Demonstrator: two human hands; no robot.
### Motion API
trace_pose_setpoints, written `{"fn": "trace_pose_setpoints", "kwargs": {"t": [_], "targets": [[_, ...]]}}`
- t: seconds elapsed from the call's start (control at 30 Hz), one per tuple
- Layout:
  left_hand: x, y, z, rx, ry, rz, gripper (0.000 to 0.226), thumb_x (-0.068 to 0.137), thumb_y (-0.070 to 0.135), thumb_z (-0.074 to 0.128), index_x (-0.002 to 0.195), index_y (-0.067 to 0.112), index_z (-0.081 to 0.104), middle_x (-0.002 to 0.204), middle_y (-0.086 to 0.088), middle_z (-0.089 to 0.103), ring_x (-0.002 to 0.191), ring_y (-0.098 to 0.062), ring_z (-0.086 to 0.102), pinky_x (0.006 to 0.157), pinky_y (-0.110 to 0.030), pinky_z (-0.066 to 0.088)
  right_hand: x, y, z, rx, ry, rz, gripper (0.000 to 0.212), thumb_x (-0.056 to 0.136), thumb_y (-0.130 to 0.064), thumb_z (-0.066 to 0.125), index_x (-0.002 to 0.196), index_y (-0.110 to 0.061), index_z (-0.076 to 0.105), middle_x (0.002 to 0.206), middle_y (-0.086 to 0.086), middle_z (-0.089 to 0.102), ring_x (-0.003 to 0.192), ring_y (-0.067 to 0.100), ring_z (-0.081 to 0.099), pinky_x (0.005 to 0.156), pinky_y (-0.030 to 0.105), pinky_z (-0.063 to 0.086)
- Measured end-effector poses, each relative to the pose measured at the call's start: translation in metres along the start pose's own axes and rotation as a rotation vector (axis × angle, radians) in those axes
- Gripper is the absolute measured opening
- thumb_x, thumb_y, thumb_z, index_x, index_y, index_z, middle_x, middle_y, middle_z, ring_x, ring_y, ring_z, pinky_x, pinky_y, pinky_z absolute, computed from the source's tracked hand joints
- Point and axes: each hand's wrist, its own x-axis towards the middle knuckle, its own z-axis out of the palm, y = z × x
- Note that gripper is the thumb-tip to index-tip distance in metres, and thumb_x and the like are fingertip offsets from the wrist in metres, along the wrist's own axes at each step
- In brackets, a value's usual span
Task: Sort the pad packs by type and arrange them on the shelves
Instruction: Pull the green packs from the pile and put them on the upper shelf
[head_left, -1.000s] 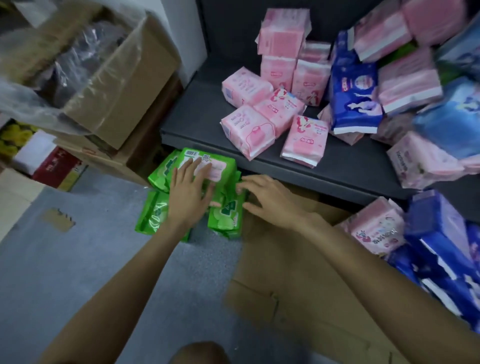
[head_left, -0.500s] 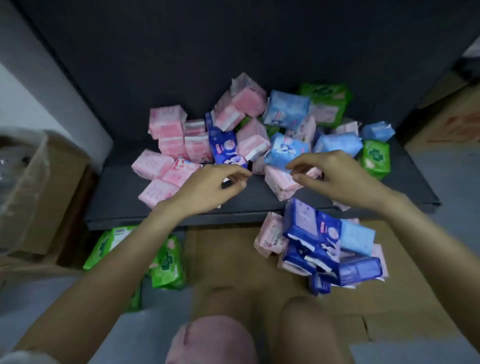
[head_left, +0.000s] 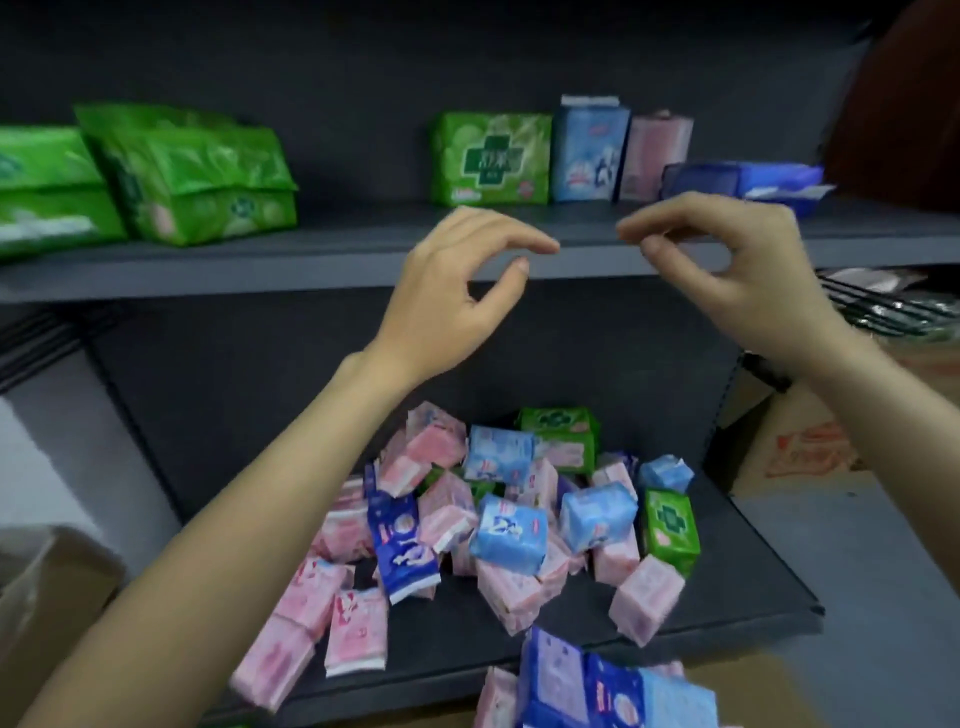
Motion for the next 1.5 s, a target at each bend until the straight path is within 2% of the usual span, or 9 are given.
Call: {"fn": "trace_pose_setpoints", "kwargs": {"t": [0.2, 0.33, 0.57, 0.83, 0.97, 1.07, 1.2, 1.33, 1.5], "targets": [[0.088, -0.054, 0.018, 0.184, -0.193, -0.018, 0.023, 0.088, 0.018, 0.057, 0.109, 0.019, 0.066, 0.112, 0.003, 0.063, 0.108, -0.017, 0.053, 0.091, -0.025, 0.038, 0.067, 0.054, -0.013, -0.145, -0.037, 0.035, 0.018, 0.090, -0.007, 0.060, 0.105, -0.011, 0.068, 0.101, -0.003, 0.068, 0.091, 0.001, 0.058, 0.082, 0.015, 0.045], [0.136, -0.105, 0.035, 0.332, -0.315, -0.050, 0.041, 0.085, 0.024, 0.064, 0.125, 0.022, 0.057, 0.125, -0.002, 0.057, 0.117, -0.022, 0.049, 0.098, -0.029, 0.033, 0.115, 0.116, 0.004, -0.409, -0.190, 0.073, 0.038, 0.085, -0.015, 0.064, 0.123, -0.015, 0.060, 0.121, 0.008, 0.062, 0.111, 0.027, 0.056, 0.095, 0.030, 0.037], [0.202, -0.172, 0.057, 0.547, -0.421, -0.123, 0.063, 0.085, 0.042, 0.062, 0.142, 0.031, 0.037, 0.141, 0.001, 0.042, 0.128, -0.023, 0.038, 0.101, -0.034, 0.031, 0.197, 0.200, 0.007, -0.769, -0.429, 0.375, 0.092, 0.075, -0.068, 0.060, 0.148, -0.033, 0.017, 0.156, 0.008, 0.007, 0.136, 0.040, 0.023, 0.105, 0.057, 0.029], [0.263, -0.193, 0.133, 0.594, -0.578, -0.133, 0.097, 0.080, 0.061, 0.062, 0.153, 0.024, 0.010, 0.154, -0.008, 0.026, 0.137, -0.028, 0.031, 0.108, -0.038, 0.029, 0.229, 0.255, 0.015, -0.593, -0.668, 0.610, 0.107, 0.073, -0.064, 0.067, 0.150, -0.036, -0.001, 0.155, 0.009, 0.017, 0.140, 0.034, 0.022, 0.113, 0.053, 0.021], [0.269, -0.195, 0.158, 0.645, -0.627, -0.197, 0.110, 0.071, 0.069, 0.065, 0.152, 0.016, 0.012, 0.145, -0.015, 0.036, 0.131, -0.032, 0.034, 0.103, -0.039, 0.033, 0.226, 0.250, 0.014, -0.708, -0.613, 0.505, 0.094, 0.078, -0.051, 0.070, 0.150, -0.024, 0.017, 0.145, 0.010, 0.029, 0.134, 0.031, 0.023, 0.111, 0.041, 0.018], [0.267, -0.194, 0.163, 0.701, -0.587, -0.200, 0.098, 0.064, 0.071, 0.069, 0.137, 0.012, 0.040, 0.133, -0.013, 0.039, 0.123, -0.030, 0.035, 0.098, -0.039, 0.034, 0.223, 0.253, 0.013, -0.743, -0.572, 0.490, 0.080, 0.073, -0.043, 0.076, 0.141, -0.023, 0.038, 0.137, 0.010, 0.030, 0.128, 0.032, 0.026, 0.105, 0.040, 0.032], [0.258, -0.183, 0.159, 0.615, -0.516, -0.153, 0.091, 0.062, 0.060, 0.078, 0.131, 0.013, 0.039, 0.131, -0.008, 0.041, 0.118, -0.027, 0.041, 0.094, -0.036, 0.035, 0.217, 0.252, 0.006, -0.587, -0.533, 0.608, 0.079, 0.071, -0.040, 0.079, 0.137, -0.031, 0.036, 0.149, 0.014, 0.012, 0.138, 0.041, 0.012, 0.108, 0.047, 0.030], [0.239, -0.170, 0.148, 0.651, -0.464, -0.066, 0.079, 0.065, 0.047, 0.079, 0.125, 0.017, 0.037, 0.122, -0.006, 0.059, 0.109, -0.027, 0.057, 0.087, -0.033, 0.036, 0.211, 0.236, 0.012, -0.492, -0.424, 0.560, 0.076, 0.063, -0.036, 0.084, 0.125, -0.027, 0.040, 0.127, 0.010, 0.036, 0.110, 0.038, 0.050, 0.093, 0.044, 0.047], [0.213, -0.150, 0.116, 0.588, -0.305, -0.052, 0.085, 0.064, 0.048, 0.079, 0.134, 0.022, 0.038, 0.126, -0.001, 0.055, 0.112, -0.025, 0.052, 0.089, -0.033, 0.036, 0.196, 0.195, 0.006, -0.546, -0.159, 0.350, 0.089, 0.070, -0.031, 0.079, 0.143, -0.029, 0.029, 0.133, 0.013, 0.029, 0.114, 0.043, 0.041, 0.089, 0.049, 0.047]]}}
